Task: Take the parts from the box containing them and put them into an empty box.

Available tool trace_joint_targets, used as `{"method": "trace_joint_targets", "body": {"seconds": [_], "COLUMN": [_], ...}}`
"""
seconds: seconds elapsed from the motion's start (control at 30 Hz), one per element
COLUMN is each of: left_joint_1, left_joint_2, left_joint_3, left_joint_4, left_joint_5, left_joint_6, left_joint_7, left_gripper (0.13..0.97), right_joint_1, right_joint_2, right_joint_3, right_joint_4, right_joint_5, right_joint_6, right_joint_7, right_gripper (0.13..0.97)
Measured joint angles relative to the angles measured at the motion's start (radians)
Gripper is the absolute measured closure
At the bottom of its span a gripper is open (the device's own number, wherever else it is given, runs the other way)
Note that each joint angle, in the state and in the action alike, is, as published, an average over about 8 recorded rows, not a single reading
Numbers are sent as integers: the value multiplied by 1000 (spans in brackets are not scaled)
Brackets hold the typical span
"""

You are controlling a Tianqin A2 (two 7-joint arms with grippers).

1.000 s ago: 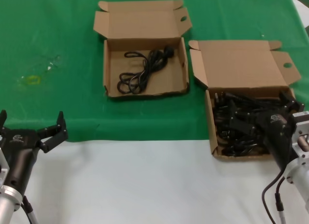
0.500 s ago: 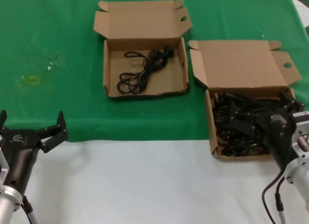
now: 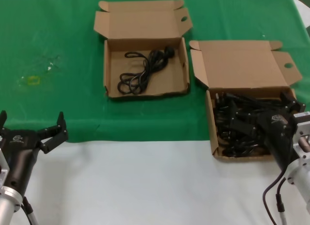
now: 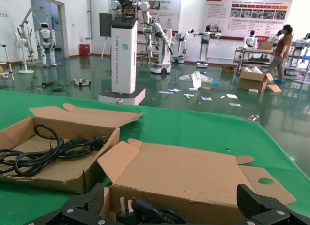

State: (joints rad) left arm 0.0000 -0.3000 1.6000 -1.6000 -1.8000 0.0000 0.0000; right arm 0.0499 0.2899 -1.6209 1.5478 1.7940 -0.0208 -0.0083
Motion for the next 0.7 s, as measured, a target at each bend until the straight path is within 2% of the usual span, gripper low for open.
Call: {"method": "trace_joint_targets", "body": {"seconds": [0.7], "left_joint_1": [0], "left_joint_2": [0], "left_joint_3": [0], "left_joint_4": [0], "left_joint_5": [0], "left_joint_6": [0], "left_joint_7": [0], "left_gripper": [132], "right_joint_1": [0], "right_joint_2": [0], "right_joint_3": [0], "right_joint_4": [0], "right_joint_5": [0], "right_joint_6": [0], "right_joint_7": [0], "right_gripper": [129]}}
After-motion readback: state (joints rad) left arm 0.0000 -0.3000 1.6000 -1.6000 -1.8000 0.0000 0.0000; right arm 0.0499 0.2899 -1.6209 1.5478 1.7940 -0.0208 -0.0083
